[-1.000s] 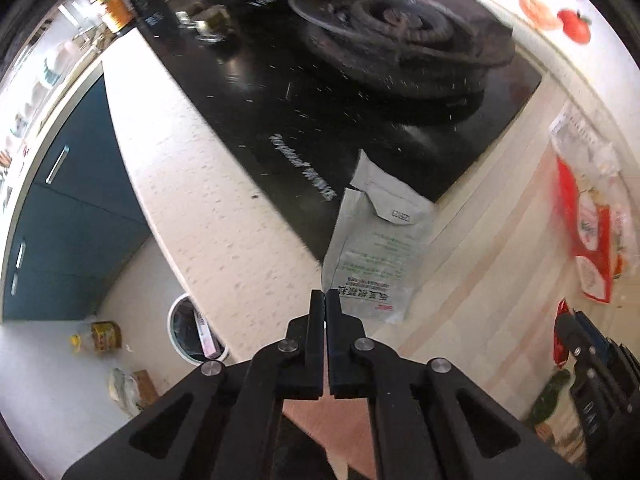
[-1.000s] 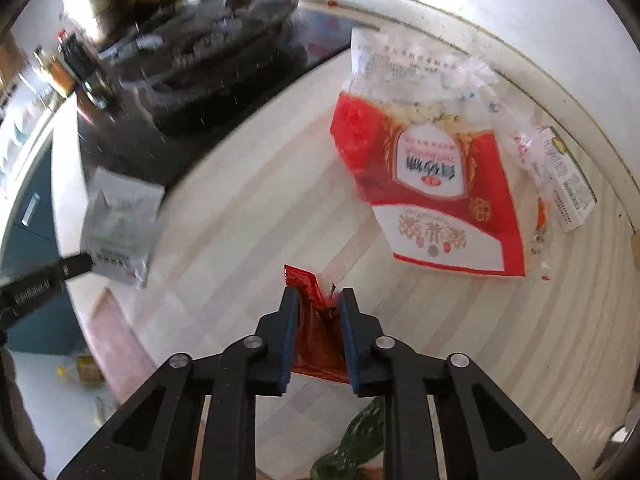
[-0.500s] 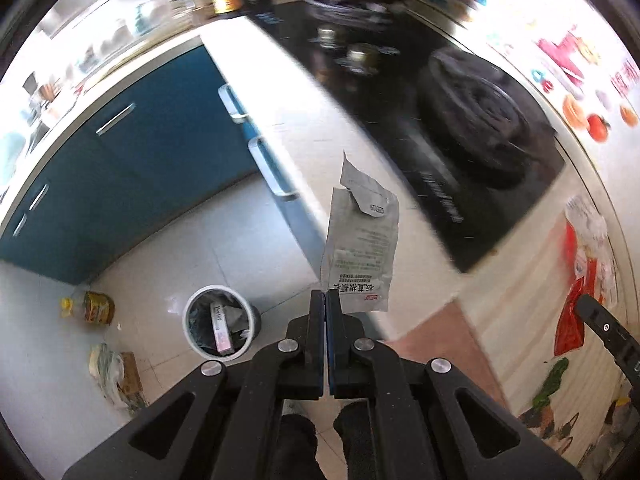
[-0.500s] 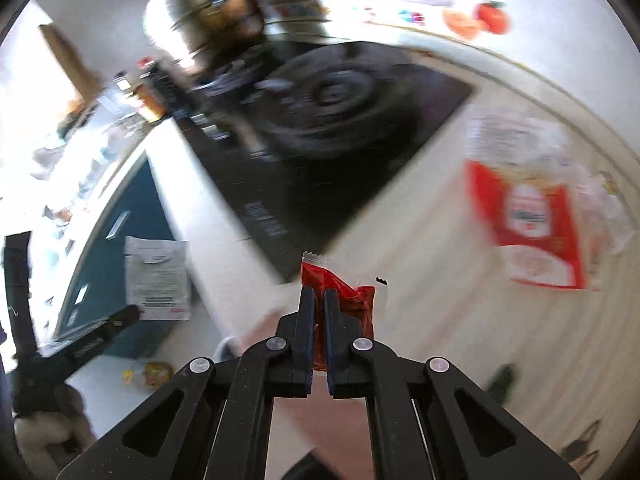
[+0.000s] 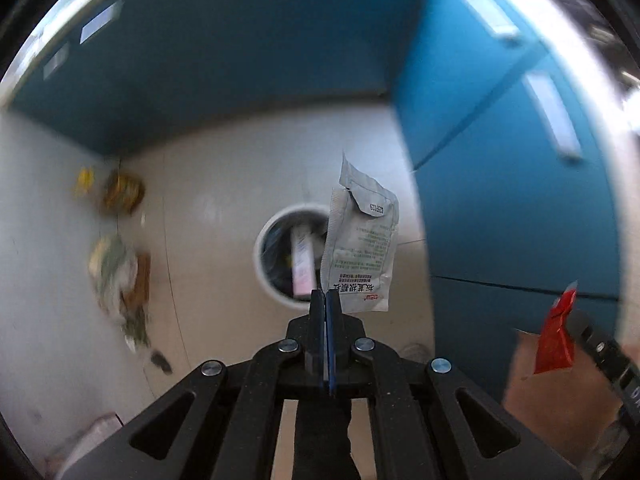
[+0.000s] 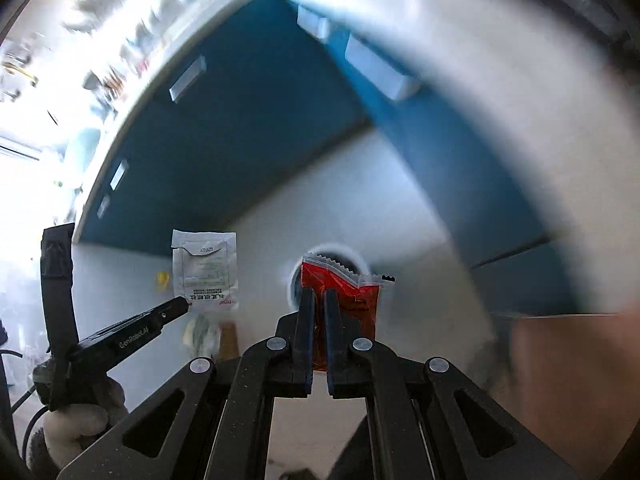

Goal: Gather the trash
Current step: 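Carry both sachets over the bin and open both tools to drop them, then raise both open tools away from the bin toward the counter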

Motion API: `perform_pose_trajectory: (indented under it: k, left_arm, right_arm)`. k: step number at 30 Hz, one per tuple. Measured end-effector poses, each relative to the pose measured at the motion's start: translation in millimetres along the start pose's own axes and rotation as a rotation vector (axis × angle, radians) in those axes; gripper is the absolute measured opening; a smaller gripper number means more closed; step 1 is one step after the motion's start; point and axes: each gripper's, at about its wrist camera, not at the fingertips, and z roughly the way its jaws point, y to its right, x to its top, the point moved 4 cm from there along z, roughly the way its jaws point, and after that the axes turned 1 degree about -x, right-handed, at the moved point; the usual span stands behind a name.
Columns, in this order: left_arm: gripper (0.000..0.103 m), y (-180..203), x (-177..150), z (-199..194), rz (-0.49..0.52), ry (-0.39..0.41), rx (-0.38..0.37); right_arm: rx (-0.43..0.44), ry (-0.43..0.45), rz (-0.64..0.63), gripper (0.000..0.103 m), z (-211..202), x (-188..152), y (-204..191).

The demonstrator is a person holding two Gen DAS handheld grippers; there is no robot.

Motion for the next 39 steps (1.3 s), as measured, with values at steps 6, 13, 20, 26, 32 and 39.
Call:
perform_pose_trajectory:
  k: [6,13,20,26,32,39]
  left_arm:
    - [0.0,-69.7,15.2,174.8,-0.135,-0.184,-0.091]
    - [0.0,-100.6,21.1,343.7,-0.152,-0.338,-0.071]
    - [0.004,-111.2,16.4,390.5,-0.109,-0.379,-0.007]
    - [0.066,-119.0,18.3,372.5,-0.083,-0.321,0.045]
    - [0.103,-132.4,15.0,330.9,-0.056,-0.197,0.154]
    - [0.103,-140.9,-4.0,258.6,-0.058,-0.076,0.227]
  right_arm:
    - [-0.008,-0.161,0.024,0.004,197.6,-11.9,-4.7]
    - [0.004,-0.301,0.04,0.004,395.4,-24.1,15.6]
    - [-0.034,-0.367,-0.044,0.008,489.2,-31.3,30.2]
    - [-0.138,-0.325,-0.163,0.063,488.8,-33.0,31.8]
    - [-0.286,-0.28,-0.254,0.098,455.8,-37.0,31.1]
    - [-0.352,-0.241,-0.35,0.103,393.0,-46.5,11.3]
